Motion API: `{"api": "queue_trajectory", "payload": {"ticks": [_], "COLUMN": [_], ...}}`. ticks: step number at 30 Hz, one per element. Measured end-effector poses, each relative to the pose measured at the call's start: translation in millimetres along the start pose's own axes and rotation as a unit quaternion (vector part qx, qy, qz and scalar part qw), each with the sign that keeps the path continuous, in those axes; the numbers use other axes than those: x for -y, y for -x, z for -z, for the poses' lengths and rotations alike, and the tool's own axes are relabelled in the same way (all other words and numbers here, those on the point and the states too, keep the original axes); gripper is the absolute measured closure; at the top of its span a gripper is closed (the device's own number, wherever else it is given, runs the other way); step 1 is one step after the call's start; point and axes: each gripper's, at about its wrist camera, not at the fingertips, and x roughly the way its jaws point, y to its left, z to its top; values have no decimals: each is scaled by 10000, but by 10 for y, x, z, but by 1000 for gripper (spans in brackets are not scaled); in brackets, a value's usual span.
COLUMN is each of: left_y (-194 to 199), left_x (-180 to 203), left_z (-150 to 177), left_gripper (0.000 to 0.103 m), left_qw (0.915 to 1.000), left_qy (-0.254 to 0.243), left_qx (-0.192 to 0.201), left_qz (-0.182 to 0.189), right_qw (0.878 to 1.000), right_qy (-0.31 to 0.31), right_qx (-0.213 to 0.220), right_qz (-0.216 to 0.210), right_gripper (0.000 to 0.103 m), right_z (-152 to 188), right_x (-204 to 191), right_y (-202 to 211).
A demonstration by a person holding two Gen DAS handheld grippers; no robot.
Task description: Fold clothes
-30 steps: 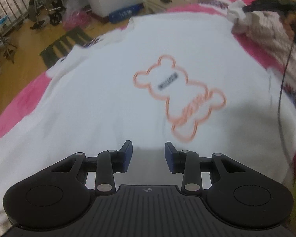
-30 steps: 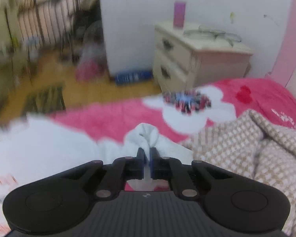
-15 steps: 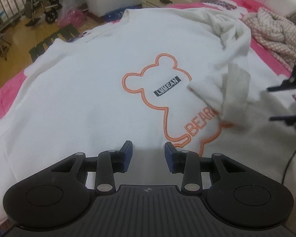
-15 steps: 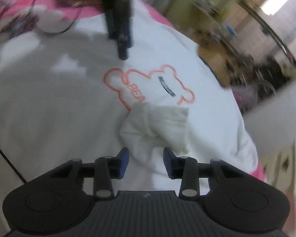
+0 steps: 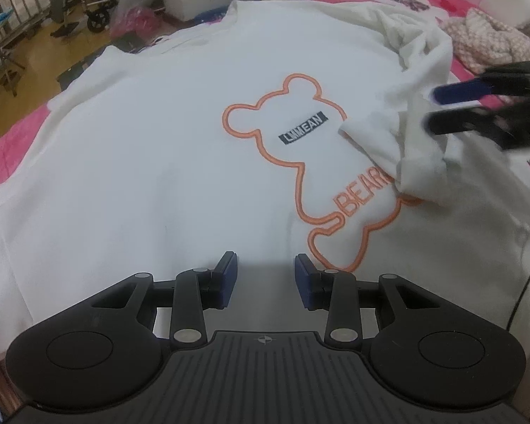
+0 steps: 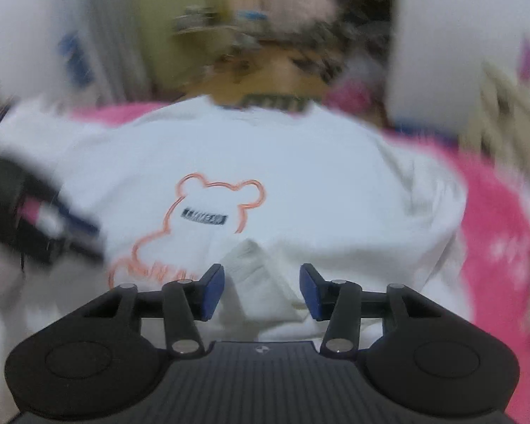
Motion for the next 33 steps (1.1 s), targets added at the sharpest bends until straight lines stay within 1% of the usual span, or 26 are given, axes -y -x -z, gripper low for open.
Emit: {"api": "queue_trajectory", "payload": {"ticks": [1,2,3,4,5,6,7,8,9,10,13,15,16,17,19,22,23,24,25,26,27,29,30,31,32,33], "left_y": [-4,-12,-15,-18,-22,-30,-43,-56,-65,-66,-58,-55,-53,-52,-62,-74,-79,-84,-85,-84,-83,-80,-82,-84,-84,-81], "left_x": [5,7,5,-3,-10,-21,-39,-55,-72,-91,-133,-157,-169,-178,-183,-176,-171,-166,-161,-155,-150,-152,-162,-171,-179,-185], "left_z": [7,9,11,13,16,21,28,32,38,47,78,99,109,119,129,142,146,148,153,154,155,161,165,168,170,171], "left_gripper": [68,68,68,68,68,68,68,68,68,68,68,68,68,68,68,68,67,67,67,67,67,67,67,67,68,67], "left_qw": [10000,10000,10000,10000,10000,10000,10000,10000,9999,9999,9998,9997,9997,9996,9996,9997,9997,9997,9998,9998,9999,9999,9999,9999,9999,9999], "left_qy": [-17,-15,-16,-19,-22,-15,7,38,77,110,179,222,244,262,268,242,228,204,168,129,95,63,73,85,101,99], "left_qx": [-2,-11,-11,-9,-10,-22,-40,-60,-75,-79,-77,-80,-81,-83,-90,-77,-73,-79,-85,-81,-76,-63,-59,-56,-51,-46], "left_qz": [-6,-8,7,15,19,13,-2,-19,-30,-28,-25,-27,-28,-30,-42,-66,-77,-91,-106,-116,-123,-115,-106,-97,-90,-86], "right_qw": [9989,9972,9962,9943,9894,9803,9678,9553,9446,9412,9567,9725,9770,9749,9600,9253,9170,9146,9220,9366,9496,9697,9759,9784,9780,9749], "right_qy": [-370,-554,-425,-34,431,1046,1636,2139,2489,2601,2294,1921,1824,2001,2677,3766,3972,4030,3860,3491,3111,2311,1937,1632,1331,1042], "right_qx": [-177,-238,-146,21,169,275,360,398,410,392,308,300,307,348,466,423,367,309,281,311,397,796,1005,1262,1585,1924], "right_qz": [-210,-444,-741,-1066,-1375,-1652,-1878,-2002,-2099,-2120,-1766,-1282,-1062,-908,-668,-162,-1,112,117,35,-18,-7,27,124,246,408], "right_gripper": [53,57,57,57,58,58,57,54,52,49,49,49,49,49,49,49,55,59,75,95,100,100,100,100,100,100], "right_z": [-19,-11,4,27,60,115,178,260,346,409,477,463,461,477,557,703,731,733,678,571,450,144,-16,-186,-336,-466], "right_x": [89,94,1,-165,-348,-566,-772,-939,-1054,-1092,-983,-840,-790,-810,-960,-1231,-1274,-1284,-1251,-1175,-1082,-821,-682,-507,-277,-12], "right_y": [-96,-118,-66,30,130,242,345,429,504,544,534,458,420,379,295,-29,-178,-288,-339,-317,-256,33,193,404,660,939]}}
